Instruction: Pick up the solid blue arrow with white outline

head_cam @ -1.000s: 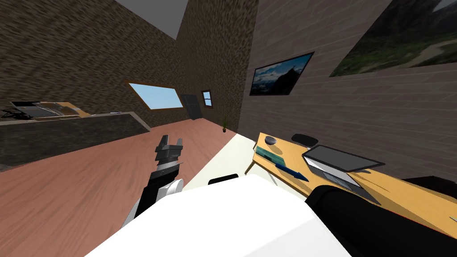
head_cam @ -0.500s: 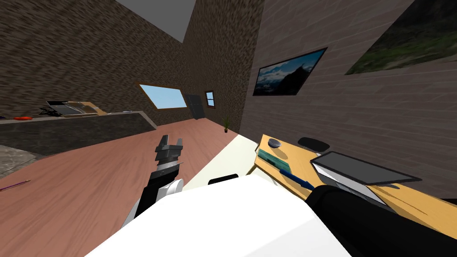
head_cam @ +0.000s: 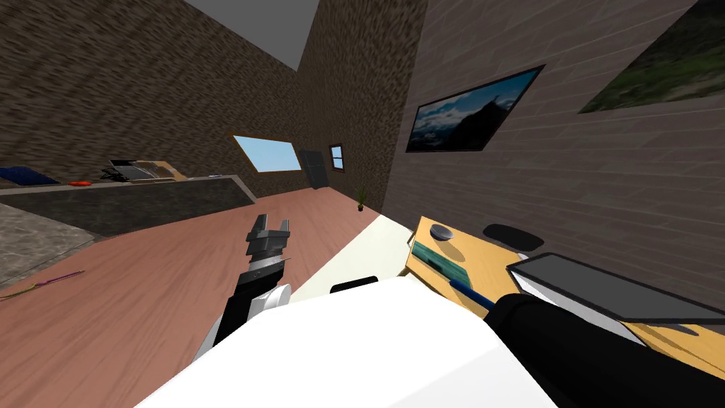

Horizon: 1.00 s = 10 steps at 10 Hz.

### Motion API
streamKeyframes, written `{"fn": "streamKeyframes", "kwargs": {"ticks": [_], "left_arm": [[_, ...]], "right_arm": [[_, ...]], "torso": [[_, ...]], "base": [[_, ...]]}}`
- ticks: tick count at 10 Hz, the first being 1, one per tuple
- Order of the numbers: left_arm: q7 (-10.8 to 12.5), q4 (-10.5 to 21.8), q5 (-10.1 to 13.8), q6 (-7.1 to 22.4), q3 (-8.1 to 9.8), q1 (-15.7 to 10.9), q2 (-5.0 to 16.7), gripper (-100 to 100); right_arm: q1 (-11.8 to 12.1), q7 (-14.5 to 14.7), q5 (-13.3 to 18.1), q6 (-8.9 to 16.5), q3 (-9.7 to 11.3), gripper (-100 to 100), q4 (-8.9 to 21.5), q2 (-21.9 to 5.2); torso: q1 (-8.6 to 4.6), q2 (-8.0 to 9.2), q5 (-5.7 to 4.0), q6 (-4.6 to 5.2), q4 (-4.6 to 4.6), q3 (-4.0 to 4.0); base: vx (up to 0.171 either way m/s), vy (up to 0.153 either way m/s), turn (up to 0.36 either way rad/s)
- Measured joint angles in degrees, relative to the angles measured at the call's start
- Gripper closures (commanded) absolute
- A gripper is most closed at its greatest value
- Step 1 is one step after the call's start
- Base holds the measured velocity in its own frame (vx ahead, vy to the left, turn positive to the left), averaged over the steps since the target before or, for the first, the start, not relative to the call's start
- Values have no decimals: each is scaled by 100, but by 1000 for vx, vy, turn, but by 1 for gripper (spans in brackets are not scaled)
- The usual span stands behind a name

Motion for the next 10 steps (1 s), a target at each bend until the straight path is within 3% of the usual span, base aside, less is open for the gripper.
{"fn": "streamKeyframes", "kwargs": {"ticks": [3,4,5,6,7,9,10], "left_arm": [[0,0,0,0,0,0,0,0],[0,0,0,0,0,0,0,0],[0,0,0,0,0,0,0,0],[0,0,0,0,0,0,0,0],[0,0,0,0,0,0,0,0],[0,0,0,0,0,0,0,0],[0,0,0,0,0,0,0,0]], "right_arm": [[-127,201,157,7,85,-100,507,-387],[-158,200,192,44,134,-100,525,-539],[-317,300,283,48,194,-100,862,-528],[-252,357,295,91,185,-100,816,-674],[-427,460,365,18,219,-100,1171,-712],[-380,402,435,245,324,-100,883,-1112],[-456,439,469,254,341,-100,981,-1145]], "torso": [[-5,-2,1,-4,-1,-1],[-3,0,0,1,0,0],[-10,-3,-2,-3,0,-1],[0,-3,0,1,-1,-2],[-2,-7,0,-3,-1,-4],[-1,-3,2,-4,-1,-2],[-1,1,-2,3,1,1]], "base": [[53,-85,97],[59,-108,141],[58,-83,79],[65,-82,123],[43,-73,82],[40,-94,108],[15,-45,-23]]}}
